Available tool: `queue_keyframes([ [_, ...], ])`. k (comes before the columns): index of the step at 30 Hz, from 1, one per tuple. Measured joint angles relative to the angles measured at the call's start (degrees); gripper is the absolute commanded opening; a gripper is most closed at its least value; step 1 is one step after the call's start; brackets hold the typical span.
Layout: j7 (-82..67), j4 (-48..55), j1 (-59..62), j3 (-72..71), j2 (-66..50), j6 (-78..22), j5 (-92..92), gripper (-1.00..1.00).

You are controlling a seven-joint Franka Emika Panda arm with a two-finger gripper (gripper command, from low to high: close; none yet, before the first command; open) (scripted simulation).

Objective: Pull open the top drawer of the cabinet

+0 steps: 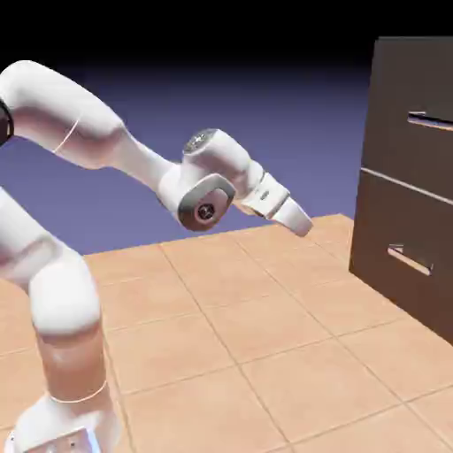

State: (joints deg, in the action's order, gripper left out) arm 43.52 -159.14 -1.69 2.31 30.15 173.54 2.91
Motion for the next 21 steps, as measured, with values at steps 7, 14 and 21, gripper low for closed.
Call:
queue_keyframes([
  [7,6.15,10.81,-5.80,13.40,-14.54,-2.72,16.91,0.00],
  [14,12.30,21.61,-11.22,26.81,-29.07,-5.44,33.83,0.00],
  [21,18.45,32.42,-17.39,40.21,-43.61,-8.16,50.74,0.00],
])
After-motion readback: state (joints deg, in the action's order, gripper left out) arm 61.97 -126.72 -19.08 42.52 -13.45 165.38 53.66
